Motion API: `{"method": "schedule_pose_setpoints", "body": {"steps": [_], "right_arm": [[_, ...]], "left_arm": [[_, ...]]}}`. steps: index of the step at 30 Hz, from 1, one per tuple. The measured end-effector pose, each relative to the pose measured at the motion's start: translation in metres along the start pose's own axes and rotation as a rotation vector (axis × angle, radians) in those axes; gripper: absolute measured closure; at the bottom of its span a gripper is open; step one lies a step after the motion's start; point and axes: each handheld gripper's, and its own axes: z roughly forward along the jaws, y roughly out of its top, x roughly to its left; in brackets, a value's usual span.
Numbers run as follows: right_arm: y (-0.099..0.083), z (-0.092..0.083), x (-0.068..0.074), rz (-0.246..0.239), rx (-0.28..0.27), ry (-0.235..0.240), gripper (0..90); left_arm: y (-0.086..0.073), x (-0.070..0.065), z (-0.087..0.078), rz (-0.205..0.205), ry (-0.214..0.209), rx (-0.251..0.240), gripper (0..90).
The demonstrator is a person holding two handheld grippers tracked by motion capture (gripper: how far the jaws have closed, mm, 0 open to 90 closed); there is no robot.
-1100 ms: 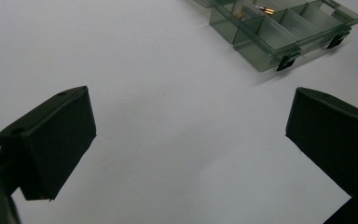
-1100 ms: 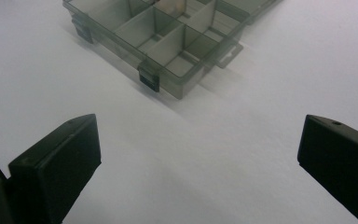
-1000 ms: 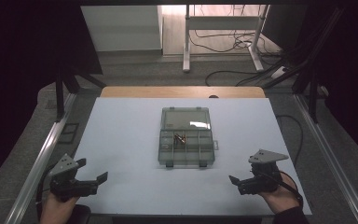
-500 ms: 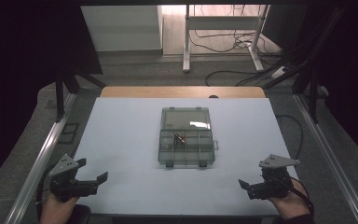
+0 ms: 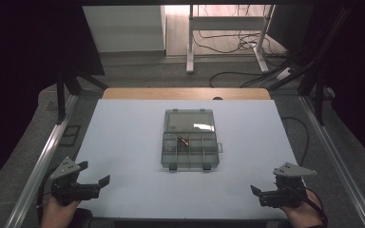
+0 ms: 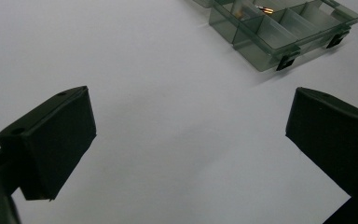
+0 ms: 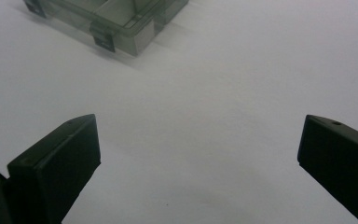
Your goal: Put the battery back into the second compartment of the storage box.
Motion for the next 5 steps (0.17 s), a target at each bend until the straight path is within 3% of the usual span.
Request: {"method": "schedule_pose_setpoints", "body": {"steps": [5], "right_arm": [[-0.0003, 0.0013, -0.0014, 0.01, 0.01, -0.002, 0.0]], "left_arm": [[0.0008, -0.0002, 0.0007, -0.001, 0.0, 0.002, 2.0]]}}
